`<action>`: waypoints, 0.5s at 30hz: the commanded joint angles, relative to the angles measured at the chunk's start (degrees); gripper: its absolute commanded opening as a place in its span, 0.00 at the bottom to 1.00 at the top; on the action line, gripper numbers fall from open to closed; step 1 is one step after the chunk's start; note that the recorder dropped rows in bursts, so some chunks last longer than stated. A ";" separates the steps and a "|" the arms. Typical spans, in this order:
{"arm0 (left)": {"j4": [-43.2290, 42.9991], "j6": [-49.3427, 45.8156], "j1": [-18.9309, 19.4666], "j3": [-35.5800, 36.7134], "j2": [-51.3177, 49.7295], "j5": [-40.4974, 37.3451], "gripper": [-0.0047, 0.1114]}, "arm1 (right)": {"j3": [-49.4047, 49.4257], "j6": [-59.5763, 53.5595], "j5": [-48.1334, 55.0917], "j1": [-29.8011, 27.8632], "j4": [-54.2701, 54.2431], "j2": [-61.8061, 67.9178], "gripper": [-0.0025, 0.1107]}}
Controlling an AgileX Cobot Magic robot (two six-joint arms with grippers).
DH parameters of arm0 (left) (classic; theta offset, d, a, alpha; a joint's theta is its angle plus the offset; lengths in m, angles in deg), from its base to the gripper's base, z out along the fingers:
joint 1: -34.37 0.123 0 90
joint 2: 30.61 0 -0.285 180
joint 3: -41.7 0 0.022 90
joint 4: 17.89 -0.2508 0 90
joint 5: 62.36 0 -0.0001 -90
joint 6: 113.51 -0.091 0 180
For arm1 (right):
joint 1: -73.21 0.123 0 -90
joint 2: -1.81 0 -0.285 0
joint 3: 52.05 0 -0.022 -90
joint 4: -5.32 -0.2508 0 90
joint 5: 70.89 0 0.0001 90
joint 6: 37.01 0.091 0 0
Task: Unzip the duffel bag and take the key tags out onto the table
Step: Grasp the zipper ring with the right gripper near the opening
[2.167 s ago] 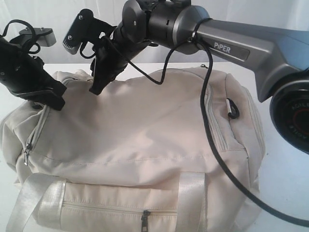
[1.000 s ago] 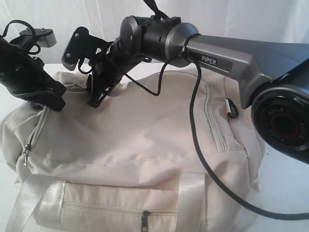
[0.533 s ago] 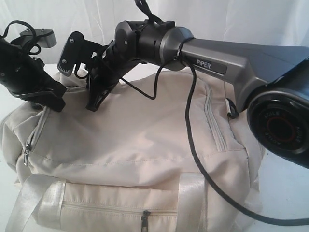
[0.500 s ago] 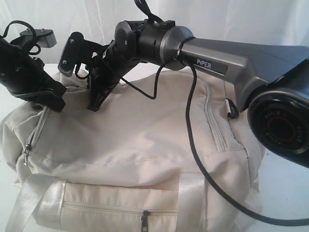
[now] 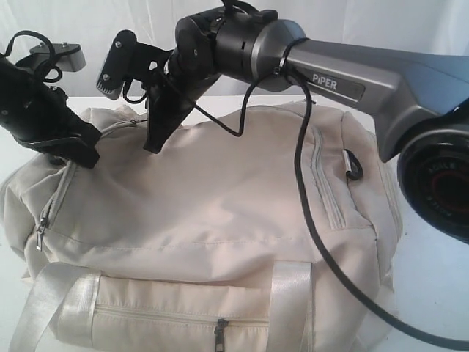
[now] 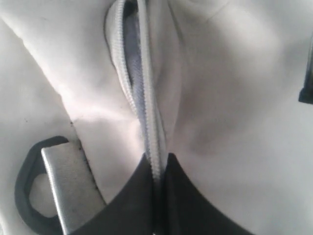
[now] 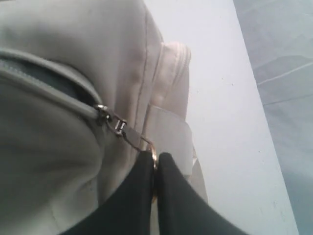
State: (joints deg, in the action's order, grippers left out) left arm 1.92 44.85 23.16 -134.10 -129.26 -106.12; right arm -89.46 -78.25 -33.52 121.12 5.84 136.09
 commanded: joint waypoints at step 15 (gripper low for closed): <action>0.74 0.22 0.21 0.30 0.26 -1.68 0.04 | -0.10 4.04 5.44 -3.86 -2.84 -3.11 0.02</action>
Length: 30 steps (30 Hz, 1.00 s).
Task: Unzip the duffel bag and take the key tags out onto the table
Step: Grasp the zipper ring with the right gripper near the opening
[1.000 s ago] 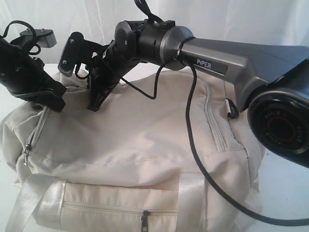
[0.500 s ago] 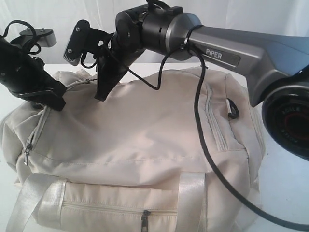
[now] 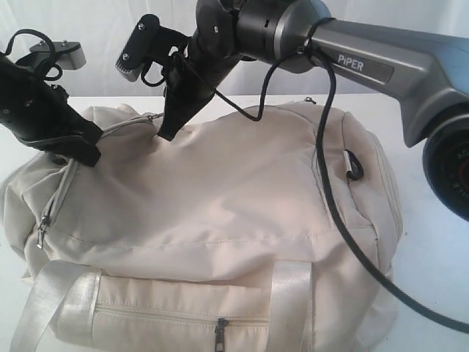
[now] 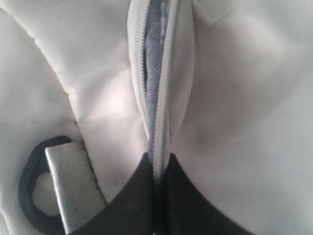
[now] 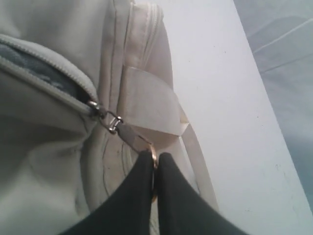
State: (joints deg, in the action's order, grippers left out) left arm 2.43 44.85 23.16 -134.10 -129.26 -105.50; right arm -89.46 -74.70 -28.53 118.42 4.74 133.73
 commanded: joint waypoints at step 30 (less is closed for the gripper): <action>2.77 -1.30 0.21 -3.28 4.38 3.28 0.44 | -0.10 4.88 6.42 -0.93 -17.51 -0.75 0.02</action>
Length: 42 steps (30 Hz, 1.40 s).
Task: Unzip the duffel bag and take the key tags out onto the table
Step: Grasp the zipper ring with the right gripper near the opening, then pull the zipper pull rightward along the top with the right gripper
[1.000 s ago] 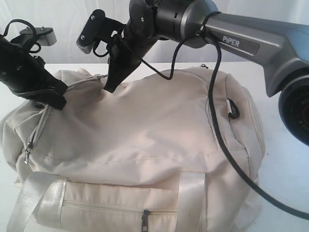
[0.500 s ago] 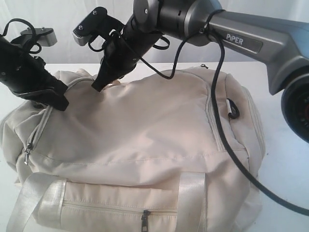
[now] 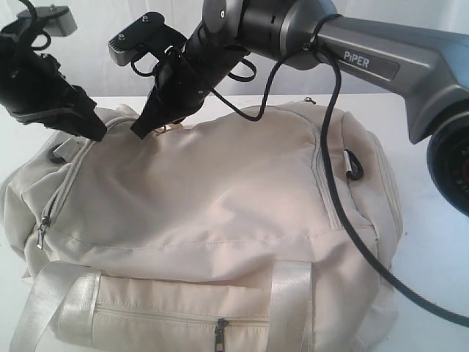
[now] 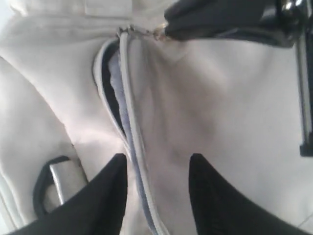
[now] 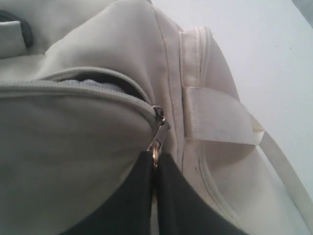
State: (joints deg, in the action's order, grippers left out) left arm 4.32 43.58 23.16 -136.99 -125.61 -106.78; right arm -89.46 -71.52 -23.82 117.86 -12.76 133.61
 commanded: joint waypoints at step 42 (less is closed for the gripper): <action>-0.01 -1.75 3.11 -0.89 -9.21 10.72 0.04 | -0.10 16.08 5.60 -2.54 27.70 -1.62 0.02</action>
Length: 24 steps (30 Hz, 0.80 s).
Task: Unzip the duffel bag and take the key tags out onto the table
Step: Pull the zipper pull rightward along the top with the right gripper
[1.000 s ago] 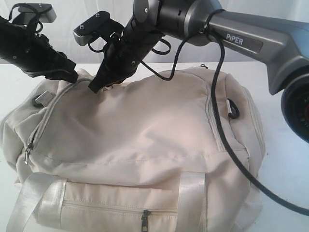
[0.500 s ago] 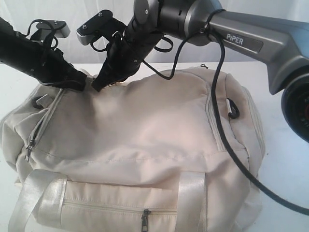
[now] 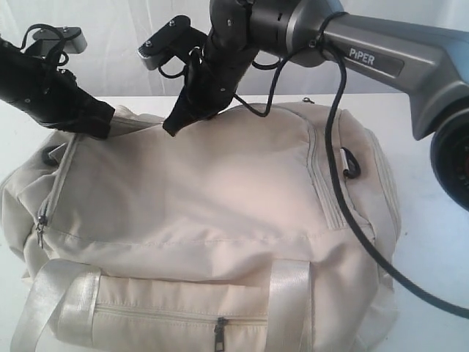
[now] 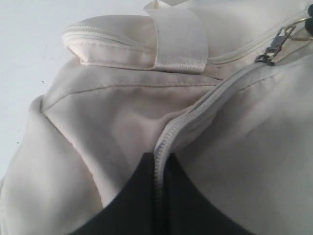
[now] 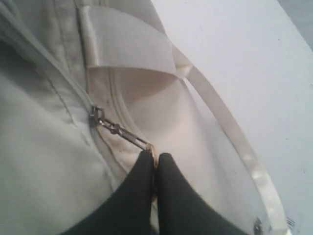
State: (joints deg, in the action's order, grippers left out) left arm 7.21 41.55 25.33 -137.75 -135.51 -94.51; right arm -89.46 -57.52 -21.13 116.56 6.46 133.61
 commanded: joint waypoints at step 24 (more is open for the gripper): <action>-3.28 0.28 0.94 -0.14 0.68 -3.18 0.04 | 1.62 6.07 20.20 -11.17 14.06 -15.10 0.02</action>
State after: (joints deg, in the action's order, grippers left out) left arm 6.05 41.55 25.58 -137.75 -135.51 -95.91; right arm -89.20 -51.61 -0.89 106.52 18.33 120.87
